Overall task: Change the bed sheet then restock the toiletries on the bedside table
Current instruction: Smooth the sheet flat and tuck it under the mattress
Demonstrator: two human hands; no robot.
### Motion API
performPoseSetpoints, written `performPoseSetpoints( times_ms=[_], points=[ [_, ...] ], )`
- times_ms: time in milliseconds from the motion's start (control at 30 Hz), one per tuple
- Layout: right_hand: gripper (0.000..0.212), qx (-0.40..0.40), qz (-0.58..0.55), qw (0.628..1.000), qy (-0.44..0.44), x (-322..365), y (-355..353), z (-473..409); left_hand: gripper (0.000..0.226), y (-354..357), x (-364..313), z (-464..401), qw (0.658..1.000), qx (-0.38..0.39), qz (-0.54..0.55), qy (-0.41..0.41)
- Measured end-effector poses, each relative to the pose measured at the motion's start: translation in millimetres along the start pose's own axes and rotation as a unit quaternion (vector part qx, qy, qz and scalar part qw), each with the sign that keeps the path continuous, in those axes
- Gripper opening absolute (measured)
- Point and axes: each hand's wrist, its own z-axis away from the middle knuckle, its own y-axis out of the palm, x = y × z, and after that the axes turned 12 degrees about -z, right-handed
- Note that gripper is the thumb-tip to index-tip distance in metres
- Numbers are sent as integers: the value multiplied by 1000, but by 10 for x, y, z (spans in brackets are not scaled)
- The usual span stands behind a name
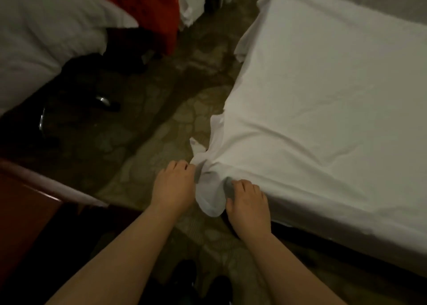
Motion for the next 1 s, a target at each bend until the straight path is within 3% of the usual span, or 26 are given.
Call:
performPoseSetpoints(
  times_ms=[133,233,300,333,400,500,567,600,667,733,800,833,900,1000],
  points=[
    [45,18,8,1000,-4,-237,871,-110,26,990,30,26,998,46,17,-39],
    [60,-11,15,1000,-10,-458,1520,-205,33,1774,-62,-66,993,81,54,-65],
    [71,-26,0,1000,-16,-627,1906,-259,44,2269,-163,-190,975,98,162,-117],
    [76,-38,1,999,-23,-702,2059,-290,52,2467,-223,-270,947,109,257,-159],
    [82,-71,8,996,-49,-853,2340,-363,62,2763,-332,-493,838,108,473,-249],
    [86,-113,11,990,-87,-997,2604,-450,67,3098,-476,-865,608,109,705,-347],
    [85,-130,11,986,-106,-1080,2712,-492,67,3240,-510,-1019,445,123,817,-345],
    [85,-128,12,985,-112,-1115,2742,-492,60,3286,-510,-1067,382,101,851,-345],
    [85,-129,12,984,-123,-1167,2749,-461,46,3309,-466,-1080,326,57,868,-370],
    [87,-128,2,984,-128,-1138,2684,-407,33,3157,-430,-963,297,29,884,-361],
    [91,-130,-12,982,-136,-1033,2591,-363,23,2950,-415,-774,301,-3,888,-348],
    [94,-132,-17,982,-138,-963,2537,-341,20,2862,-418,-672,333,-29,873,-356],
    [93,-123,-28,983,-134,-818,2413,-292,15,2633,-473,-413,440,-72,820,-359],
    [65,-131,-91,984,-83,-614,2157,-276,14,2219,-659,-84,628,-105,702,-318]
  ],
)
